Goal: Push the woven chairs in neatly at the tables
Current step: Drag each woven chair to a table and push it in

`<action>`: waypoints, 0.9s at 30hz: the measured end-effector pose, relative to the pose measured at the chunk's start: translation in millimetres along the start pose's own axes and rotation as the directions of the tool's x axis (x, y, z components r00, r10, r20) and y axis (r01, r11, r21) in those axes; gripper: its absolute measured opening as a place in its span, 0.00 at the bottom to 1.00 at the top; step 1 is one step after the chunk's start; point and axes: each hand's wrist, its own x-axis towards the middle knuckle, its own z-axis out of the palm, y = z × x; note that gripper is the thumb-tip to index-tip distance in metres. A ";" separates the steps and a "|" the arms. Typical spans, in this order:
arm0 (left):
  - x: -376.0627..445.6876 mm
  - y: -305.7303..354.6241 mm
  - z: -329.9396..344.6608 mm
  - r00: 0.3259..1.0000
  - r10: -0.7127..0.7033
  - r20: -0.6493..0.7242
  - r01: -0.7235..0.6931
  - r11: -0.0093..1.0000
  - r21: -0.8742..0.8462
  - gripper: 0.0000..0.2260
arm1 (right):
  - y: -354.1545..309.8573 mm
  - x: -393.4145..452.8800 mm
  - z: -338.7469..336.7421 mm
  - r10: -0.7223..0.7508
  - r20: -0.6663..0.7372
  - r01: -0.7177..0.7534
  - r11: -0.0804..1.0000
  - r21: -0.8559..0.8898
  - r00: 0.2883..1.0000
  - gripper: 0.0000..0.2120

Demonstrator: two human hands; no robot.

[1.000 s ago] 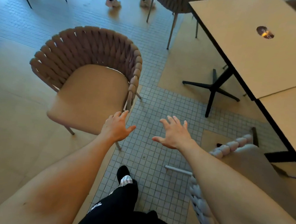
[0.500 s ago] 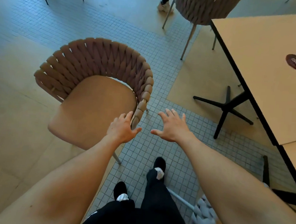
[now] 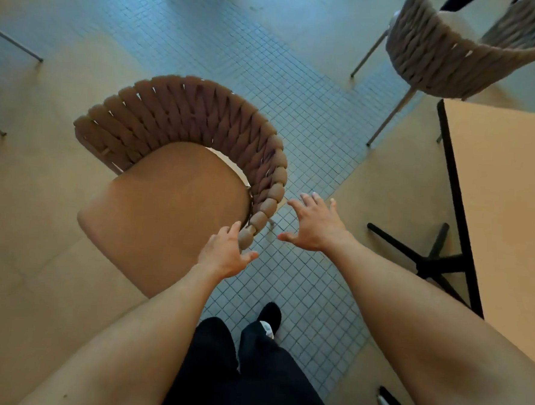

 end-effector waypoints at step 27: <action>105.0 25.2 58.8 0.943 -0.315 0.105 0.328 0.933 -0.146 0.40 | 16.6 219.7 -48.7 -0.469 0.359 0.586 0.560 -0.585 0.807 0.50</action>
